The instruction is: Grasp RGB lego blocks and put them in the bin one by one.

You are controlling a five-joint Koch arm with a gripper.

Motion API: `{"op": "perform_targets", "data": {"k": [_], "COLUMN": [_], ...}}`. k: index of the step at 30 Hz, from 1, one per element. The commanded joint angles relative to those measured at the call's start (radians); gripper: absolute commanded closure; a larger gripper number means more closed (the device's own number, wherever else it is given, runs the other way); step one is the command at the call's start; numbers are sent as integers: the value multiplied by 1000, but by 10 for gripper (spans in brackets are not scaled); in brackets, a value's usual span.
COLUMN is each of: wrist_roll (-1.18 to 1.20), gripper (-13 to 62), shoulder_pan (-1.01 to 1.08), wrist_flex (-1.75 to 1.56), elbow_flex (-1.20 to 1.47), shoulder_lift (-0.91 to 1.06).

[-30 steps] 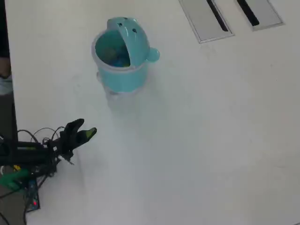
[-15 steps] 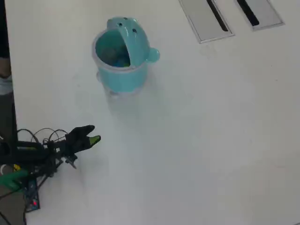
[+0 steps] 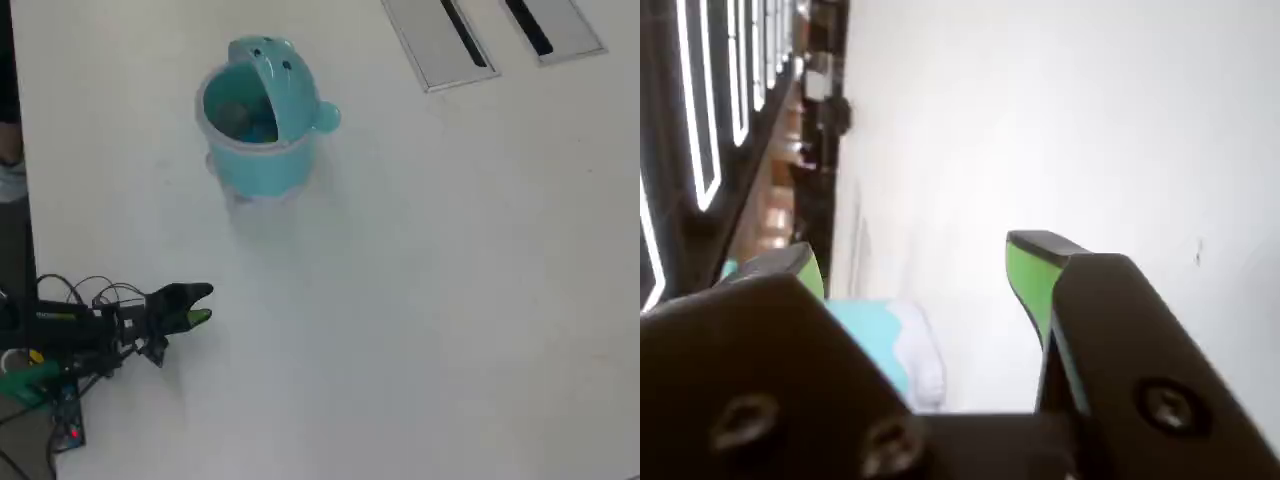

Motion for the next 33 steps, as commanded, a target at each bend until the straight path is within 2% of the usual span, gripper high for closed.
{"op": "perform_targets", "data": {"k": [1,20,33], "wrist_roll": [-43,-63,-60], "gripper": [152,152,152], "shoulder_pan": [0,-18,-58], "wrist_flex": [29,342,431], "elbow_flex": [74,72,72], "shoulder_lift": [61,60,58]}}
